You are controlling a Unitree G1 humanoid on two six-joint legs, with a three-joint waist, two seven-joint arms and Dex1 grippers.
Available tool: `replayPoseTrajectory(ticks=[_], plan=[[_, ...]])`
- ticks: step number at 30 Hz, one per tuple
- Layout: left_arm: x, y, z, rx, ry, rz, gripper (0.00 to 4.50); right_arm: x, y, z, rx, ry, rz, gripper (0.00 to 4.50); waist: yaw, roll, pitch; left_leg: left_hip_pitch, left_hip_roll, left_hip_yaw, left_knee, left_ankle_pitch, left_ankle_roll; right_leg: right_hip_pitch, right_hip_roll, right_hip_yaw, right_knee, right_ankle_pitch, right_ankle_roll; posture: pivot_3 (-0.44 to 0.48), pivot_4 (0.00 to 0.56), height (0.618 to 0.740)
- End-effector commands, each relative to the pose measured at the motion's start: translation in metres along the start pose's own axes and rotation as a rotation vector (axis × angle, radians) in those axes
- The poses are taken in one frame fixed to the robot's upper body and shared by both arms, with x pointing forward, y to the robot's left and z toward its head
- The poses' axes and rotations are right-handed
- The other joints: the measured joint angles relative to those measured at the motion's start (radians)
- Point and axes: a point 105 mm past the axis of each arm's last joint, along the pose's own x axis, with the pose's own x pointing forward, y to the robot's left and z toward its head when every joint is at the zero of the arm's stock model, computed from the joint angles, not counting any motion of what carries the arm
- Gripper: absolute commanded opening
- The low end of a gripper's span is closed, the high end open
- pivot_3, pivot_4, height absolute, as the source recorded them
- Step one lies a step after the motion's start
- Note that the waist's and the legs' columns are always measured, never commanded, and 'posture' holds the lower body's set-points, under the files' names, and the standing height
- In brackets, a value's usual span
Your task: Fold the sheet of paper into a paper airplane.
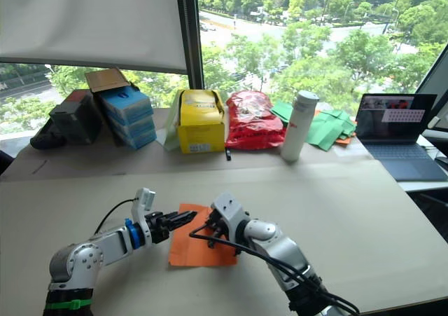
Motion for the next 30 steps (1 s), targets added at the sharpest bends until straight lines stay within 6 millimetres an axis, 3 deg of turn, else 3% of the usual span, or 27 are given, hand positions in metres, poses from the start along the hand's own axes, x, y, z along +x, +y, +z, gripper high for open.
replayPoseTrajectory(ticks=[1, 5, 16, 20, 26, 30], plan=[[0.001, 0.013, 0.021, 0.039, -0.081, 0.064, 3.52, 0.002, -0.004, -0.014, 0.011, 0.058, -0.028, 0.0, 0.0, 0.0, 0.0, 0.0, 0.0, 0.0, 0.0, 0.0, 0.0, 0.0, 0.0, 0.0, 0.0, 0.0, 0.0, 0.0, 0.15, 0.74], [0.003, 0.013, 0.022, 0.071, -0.076, 0.058, 3.52, 0.002, -0.003, -0.014, 0.011, 0.058, -0.026, 0.0, -0.001, 0.0, 0.0, -0.001, 0.0, 0.0, -0.001, 0.002, 0.002, -0.001, 0.001, 0.0, -0.001, 0.0, 0.0, 0.0, 0.15, 0.74], [0.002, 0.01, 0.013, 0.089, -0.039, 0.039, 0.04, 0.001, -0.005, -0.014, 0.008, 0.059, -0.033, 0.0, -0.001, 0.0, 0.0, -0.002, 0.0, 0.0, -0.001, 0.0, -0.001, -0.002, 0.0, 0.0, -0.001, 0.0, 0.0, 0.0, 0.15, 0.74], [0.003, 0.007, 0.02, 0.125, -0.066, 0.035, 0.04, 0.001, -0.004, -0.013, 0.008, 0.059, -0.031, 0.0, -0.001, 0.0, 0.0, -0.002, 0.0, 0.0, -0.001, 0.0, -0.001, -0.002, -0.001, 0.001, -0.001, 0.0, 0.0, 0.0, 0.15, 0.74], [0.005, -0.007, 0.026, 0.308, -0.073, 0.003, 0.04, 0.001, -0.004, -0.014, 0.014, 0.059, -0.031, 0.0, -0.001, 0.0, 0.0, -0.003, 0.0, 0.0, -0.001, -0.001, -0.002, -0.003, -0.001, 0.001, -0.001, 0.0, -0.001, 0.0, 0.15, 0.74], [0.003, -0.023, 0.019, 0.494, -0.03, -0.064, 0.04, 0.001, -0.005, -0.013, 0.025, 0.056, -0.037, 0.0, -0.002, 0.001, 0.0, -0.003, 0.0, 0.0, -0.002, -0.002, -0.005, -0.003, -0.001, 0.001, -0.002, 0.001, -0.001, 0.0, 0.15, 0.74]])
